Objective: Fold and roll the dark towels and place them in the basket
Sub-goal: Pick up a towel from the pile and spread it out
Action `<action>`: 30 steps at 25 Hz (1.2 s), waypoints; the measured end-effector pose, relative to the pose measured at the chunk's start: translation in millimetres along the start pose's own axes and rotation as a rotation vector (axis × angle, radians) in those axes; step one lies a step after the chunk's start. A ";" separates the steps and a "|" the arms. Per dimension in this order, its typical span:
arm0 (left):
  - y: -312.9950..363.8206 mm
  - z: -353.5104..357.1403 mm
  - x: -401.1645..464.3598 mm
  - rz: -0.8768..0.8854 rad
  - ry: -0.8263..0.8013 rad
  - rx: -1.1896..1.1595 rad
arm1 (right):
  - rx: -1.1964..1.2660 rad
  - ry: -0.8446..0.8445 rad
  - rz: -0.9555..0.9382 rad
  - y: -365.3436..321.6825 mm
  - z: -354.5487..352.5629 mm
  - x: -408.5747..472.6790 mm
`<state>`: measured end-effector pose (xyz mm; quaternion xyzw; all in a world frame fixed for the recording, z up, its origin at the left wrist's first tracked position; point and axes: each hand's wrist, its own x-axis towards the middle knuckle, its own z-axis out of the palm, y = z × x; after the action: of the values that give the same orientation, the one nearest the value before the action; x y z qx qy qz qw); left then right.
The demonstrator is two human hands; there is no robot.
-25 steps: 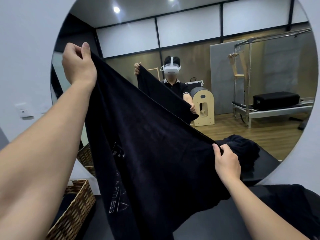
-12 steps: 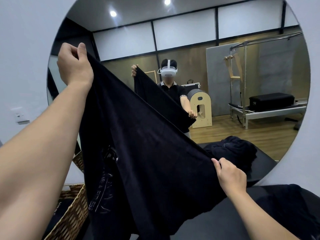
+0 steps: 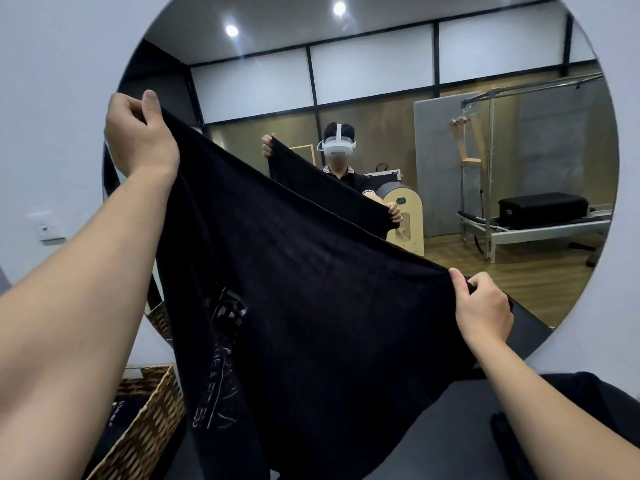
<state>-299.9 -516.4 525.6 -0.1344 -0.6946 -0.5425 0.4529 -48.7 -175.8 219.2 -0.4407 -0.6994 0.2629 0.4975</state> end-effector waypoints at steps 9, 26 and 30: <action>-36.4 -20.7 -8.1 -0.126 -0.005 0.043 | 0.015 0.138 -0.085 -44.6 -56.4 34.0; -25.1 -74.7 -81.8 -0.195 -0.005 -0.048 | -0.079 0.176 -0.277 -70.1 -174.9 42.0; -12.4 -103.7 -100.3 -0.247 0.014 -0.027 | -0.067 0.183 -0.289 -63.2 -211.9 28.1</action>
<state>-202.8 -581.3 440.2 -0.0503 -0.6953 -0.6044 0.3857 122.2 -196.0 360.9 -0.3740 -0.7157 0.1239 0.5766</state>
